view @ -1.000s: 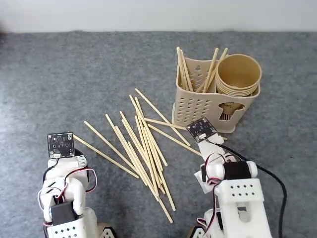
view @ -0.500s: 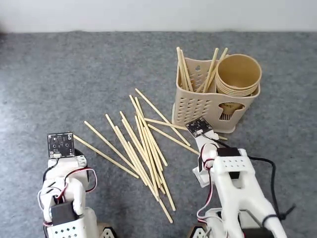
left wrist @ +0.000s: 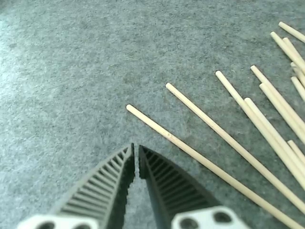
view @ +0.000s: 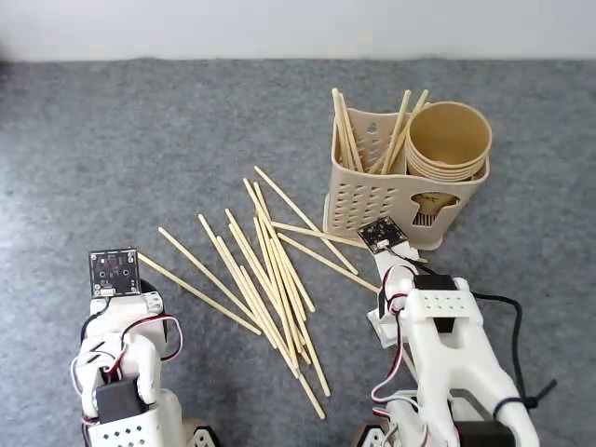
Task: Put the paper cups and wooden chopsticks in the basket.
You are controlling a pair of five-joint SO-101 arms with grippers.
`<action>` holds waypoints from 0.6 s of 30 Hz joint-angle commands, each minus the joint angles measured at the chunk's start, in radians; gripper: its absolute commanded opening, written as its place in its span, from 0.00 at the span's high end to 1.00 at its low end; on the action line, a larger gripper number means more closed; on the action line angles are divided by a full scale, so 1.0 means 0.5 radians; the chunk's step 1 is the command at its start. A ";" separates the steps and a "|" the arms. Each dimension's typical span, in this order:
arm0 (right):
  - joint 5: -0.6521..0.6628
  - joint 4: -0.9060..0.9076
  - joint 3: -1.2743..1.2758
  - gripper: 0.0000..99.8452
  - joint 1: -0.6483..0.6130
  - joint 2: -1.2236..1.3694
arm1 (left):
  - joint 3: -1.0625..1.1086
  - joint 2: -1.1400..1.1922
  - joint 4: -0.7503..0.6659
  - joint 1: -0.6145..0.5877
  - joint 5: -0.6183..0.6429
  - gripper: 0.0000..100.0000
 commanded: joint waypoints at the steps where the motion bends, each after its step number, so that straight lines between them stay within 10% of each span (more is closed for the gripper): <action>1: 0.021 0.048 -0.046 0.99 -0.005 -0.287 | -0.008 -0.025 -0.034 0.009 -0.025 0.98; 18: -0.052 0.990 -1.295 0.99 -0.226 -1.275 | -0.008 -0.025 -0.034 0.009 -0.025 0.98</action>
